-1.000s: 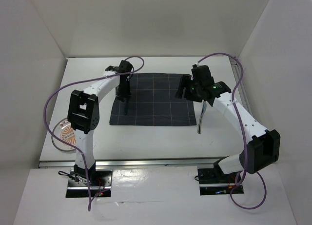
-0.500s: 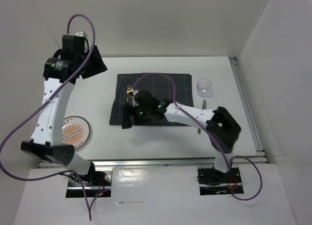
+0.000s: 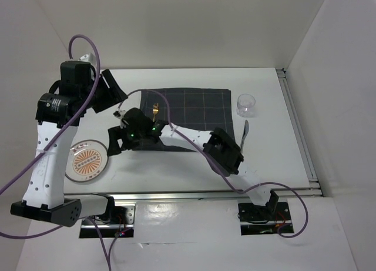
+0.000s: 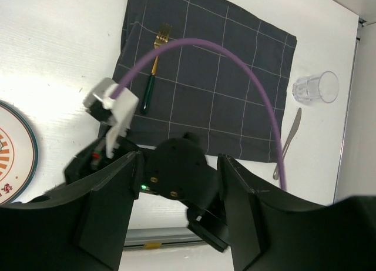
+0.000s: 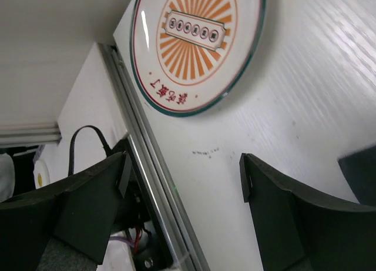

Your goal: Set the dinner table for one person

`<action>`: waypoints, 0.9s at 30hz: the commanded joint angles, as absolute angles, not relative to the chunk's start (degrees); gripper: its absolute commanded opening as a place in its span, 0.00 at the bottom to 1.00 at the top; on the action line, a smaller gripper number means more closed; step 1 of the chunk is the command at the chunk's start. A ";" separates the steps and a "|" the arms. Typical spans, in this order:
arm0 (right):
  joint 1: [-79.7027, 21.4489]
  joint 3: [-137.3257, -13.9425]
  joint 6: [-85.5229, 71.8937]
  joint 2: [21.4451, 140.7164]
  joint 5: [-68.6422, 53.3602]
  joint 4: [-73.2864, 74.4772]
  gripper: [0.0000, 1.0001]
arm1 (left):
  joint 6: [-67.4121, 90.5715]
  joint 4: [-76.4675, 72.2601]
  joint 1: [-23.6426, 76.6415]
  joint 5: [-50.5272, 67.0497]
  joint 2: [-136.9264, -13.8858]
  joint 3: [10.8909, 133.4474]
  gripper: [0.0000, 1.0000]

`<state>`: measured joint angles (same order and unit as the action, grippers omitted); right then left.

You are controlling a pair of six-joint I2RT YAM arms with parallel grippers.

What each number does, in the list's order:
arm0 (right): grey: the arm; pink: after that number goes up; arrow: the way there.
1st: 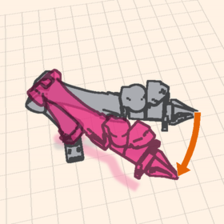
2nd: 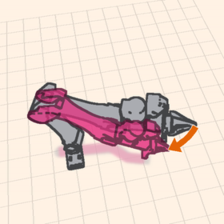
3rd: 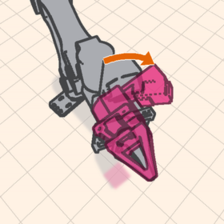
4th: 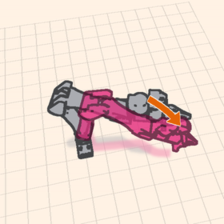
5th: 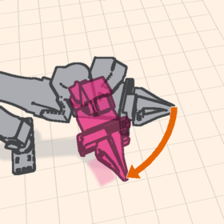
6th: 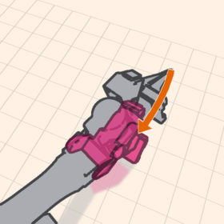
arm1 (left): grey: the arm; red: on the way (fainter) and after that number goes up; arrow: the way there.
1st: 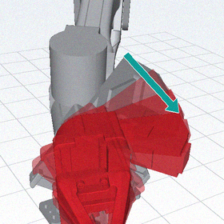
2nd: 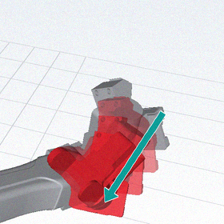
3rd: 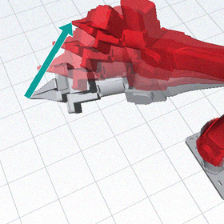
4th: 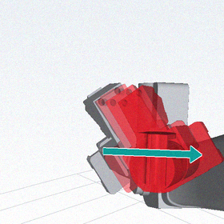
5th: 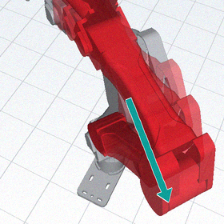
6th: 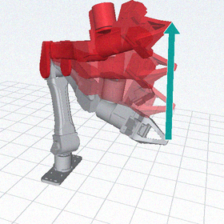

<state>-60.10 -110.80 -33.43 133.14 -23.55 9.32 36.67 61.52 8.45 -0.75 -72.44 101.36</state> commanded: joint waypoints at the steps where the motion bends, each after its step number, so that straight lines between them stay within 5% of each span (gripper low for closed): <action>1: -61.44 -118.62 -36.21 138.50 -25.40 6.25 0.86 | 38.40 62.05 8.53 -0.18 -69.70 103.10 0.70; 8: -63.10 -134.11 -39.46 151.51 -24.70 7.64 0.86 | 39.02 61.44 8.53 0.35 -68.29 102.48 0.70; 27: -64.69 -139.83 -43.59 160.66 -20.39 5.71 0.80 | 38.50 61.96 8.53 1.41 -68.29 102.48 0.70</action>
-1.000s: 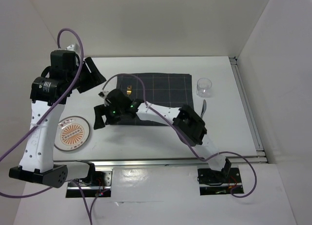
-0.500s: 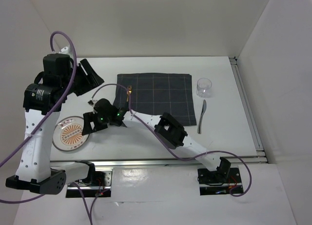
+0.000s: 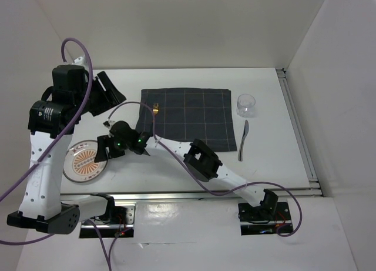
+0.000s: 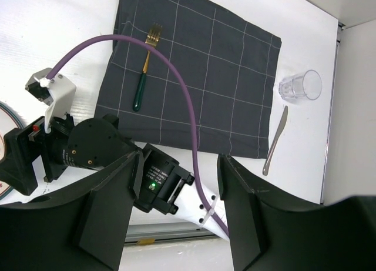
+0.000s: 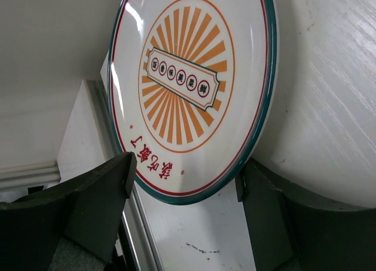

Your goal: Set the dinner table for one person

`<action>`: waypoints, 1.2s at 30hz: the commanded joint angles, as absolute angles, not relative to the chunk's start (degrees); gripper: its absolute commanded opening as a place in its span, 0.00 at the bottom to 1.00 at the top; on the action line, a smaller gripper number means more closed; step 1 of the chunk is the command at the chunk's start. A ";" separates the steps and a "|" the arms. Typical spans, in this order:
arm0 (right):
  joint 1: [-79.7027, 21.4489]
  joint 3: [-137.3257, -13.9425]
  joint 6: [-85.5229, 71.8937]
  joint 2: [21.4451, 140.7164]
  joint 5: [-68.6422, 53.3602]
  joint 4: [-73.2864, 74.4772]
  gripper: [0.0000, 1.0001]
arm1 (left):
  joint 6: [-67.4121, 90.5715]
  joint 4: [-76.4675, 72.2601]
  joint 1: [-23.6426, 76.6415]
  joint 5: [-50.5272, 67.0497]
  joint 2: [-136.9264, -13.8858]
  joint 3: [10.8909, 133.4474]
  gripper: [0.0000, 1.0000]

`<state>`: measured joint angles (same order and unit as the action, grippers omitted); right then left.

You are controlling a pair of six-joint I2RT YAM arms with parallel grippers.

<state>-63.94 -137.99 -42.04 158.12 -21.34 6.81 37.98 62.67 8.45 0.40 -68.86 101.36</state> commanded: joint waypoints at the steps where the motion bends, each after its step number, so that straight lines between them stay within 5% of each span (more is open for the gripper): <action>1: -64.69 -139.83 -43.59 160.66 -20.39 4.58 0.78 | 38.50 61.96 8.53 1.41 -68.29 101.96 0.70; 5: -64.69 -135.27 -45.87 158.48 -20.39 1.68 0.60 | 38.50 61.96 8.53 1.41 -68.29 101.43 0.71; 9: -64.16 -130.18 -46.41 155.57 -19.86 -0.18 0.29 | 38.50 61.35 8.53 1.93 -67.76 100.81 0.71; 12: -64.16 -127.71 -46.41 153.02 -21.00 -2.98 0.20 | 38.50 61.35 8.53 2.46 -67.76 100.81 0.71; 14: -63.63 -125.25 -46.41 151.62 -22.49 -4.73 0.02 | 38.50 61.35 8.53 2.46 -68.38 101.43 0.71; 36: -54.40 -106.54 -48.96 128.42 -27.78 -3.16 0.00 | 39.02 58.54 8.53 7.65 -71.10 108.72 0.71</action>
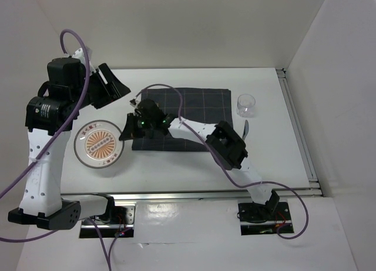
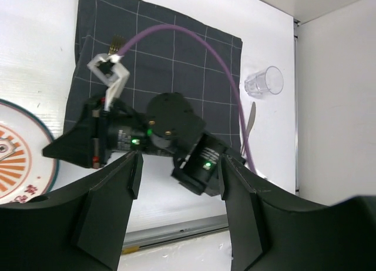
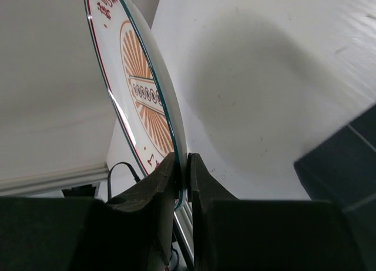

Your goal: Set the dinner table for one person

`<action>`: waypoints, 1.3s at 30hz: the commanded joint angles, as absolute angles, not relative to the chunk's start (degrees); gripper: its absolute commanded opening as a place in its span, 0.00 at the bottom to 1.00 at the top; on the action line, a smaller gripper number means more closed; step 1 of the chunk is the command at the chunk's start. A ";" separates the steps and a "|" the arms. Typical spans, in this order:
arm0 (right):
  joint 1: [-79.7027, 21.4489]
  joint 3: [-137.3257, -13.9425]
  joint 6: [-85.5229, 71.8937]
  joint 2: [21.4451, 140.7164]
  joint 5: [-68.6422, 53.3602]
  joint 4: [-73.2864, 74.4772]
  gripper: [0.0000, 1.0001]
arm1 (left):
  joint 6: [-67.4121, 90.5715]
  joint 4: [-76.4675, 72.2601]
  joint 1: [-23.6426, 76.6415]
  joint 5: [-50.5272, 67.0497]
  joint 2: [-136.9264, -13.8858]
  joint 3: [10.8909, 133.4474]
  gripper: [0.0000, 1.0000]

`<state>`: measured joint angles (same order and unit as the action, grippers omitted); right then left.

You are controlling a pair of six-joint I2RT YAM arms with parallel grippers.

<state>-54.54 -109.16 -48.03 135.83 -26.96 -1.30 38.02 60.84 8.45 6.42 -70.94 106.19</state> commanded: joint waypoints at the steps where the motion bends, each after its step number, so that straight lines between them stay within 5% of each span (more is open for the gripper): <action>1: -53.88 -105.65 -48.96 127.28 -26.56 -2.64 0.00 | 39.02 58.54 8.53 7.65 -71.10 108.72 0.71; 11: -41.59 -96.34 -45.70 113.48 -21.70 13.34 0.00 | 39.55 55.20 8.53 9.31 -71.10 108.55 0.71; 21: -22.78 -78.59 -44.03 100.55 -24.34 13.81 0.00 | 39.55 54.05 8.53 10.46 -72.77 107.92 0.71; 39: -13.89 -71.98 -43.95 106.96 -33.75 7.82 0.00 | 40.08 51.42 8.00 11.07 -74.88 105.56 0.71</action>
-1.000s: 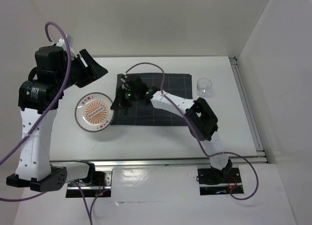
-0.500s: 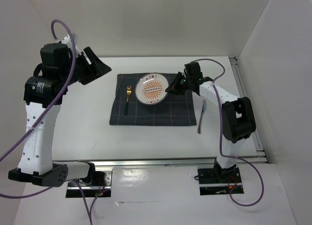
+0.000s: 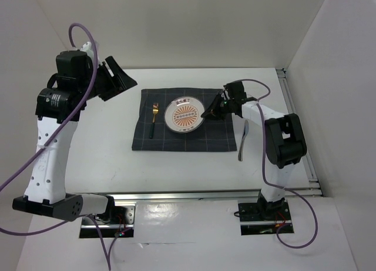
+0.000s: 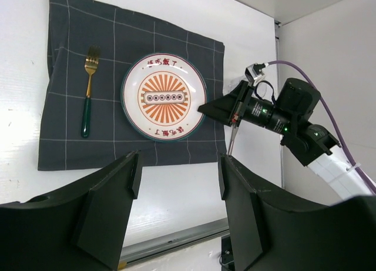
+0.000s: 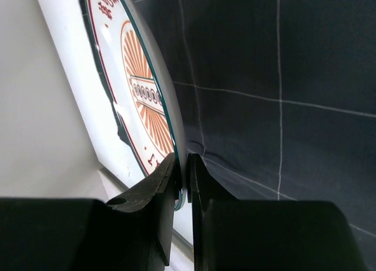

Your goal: Set the dinner table for one person

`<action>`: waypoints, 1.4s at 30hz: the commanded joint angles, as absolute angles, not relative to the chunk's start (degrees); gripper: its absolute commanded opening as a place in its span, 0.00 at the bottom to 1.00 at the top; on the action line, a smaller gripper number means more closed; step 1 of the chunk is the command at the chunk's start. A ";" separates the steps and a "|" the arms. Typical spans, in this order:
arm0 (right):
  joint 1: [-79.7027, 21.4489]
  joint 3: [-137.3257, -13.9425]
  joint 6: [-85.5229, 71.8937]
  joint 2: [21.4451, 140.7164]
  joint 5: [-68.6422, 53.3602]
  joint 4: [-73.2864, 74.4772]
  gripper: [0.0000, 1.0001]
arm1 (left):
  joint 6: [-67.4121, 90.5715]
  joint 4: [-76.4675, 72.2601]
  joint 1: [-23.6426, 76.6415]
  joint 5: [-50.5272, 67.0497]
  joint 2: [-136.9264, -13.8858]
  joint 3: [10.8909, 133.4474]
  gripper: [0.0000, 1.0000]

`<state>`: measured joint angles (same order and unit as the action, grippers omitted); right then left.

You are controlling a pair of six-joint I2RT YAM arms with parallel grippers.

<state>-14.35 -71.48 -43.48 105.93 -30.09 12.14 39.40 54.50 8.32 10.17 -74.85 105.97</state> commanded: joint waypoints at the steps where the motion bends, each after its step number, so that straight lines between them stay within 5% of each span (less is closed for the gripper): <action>1: -13.89 -71.98 -43.95 106.96 -33.05 6.78 0.00 | 40.08 51.42 8.00 11.07 -74.88 105.56 0.71; 20: -13.36 -70.84 -42.28 109.95 -31.91 9.14 0.00 | 40.08 51.42 8.00 10.55 -74.88 104.50 0.71; 26: -13.36 -70.84 -42.28 109.95 -30.67 9.93 0.45 | 40.08 51.42 8.00 10.55 -74.88 103.97 0.71; 27: -13.36 -70.84 -42.28 109.95 -30.67 9.93 0.61 | 40.08 51.42 8.00 11.07 -74.88 103.97 0.71; 30: -13.88 -70.84 -41.66 109.95 -29.89 10.63 0.79 | 40.08 51.42 8.00 11.07 -74.88 103.97 0.71; 36: -14.94 -74.70 -39.20 107.59 -24.54 16.60 0.97 | 40.08 51.42 8.00 11.60 -74.88 103.45 0.71; 42: -14.94 -76.02 -36.22 97.84 -18.30 22.58 1.00 | 40.08 51.42 8.00 12.13 -74.88 103.45 0.71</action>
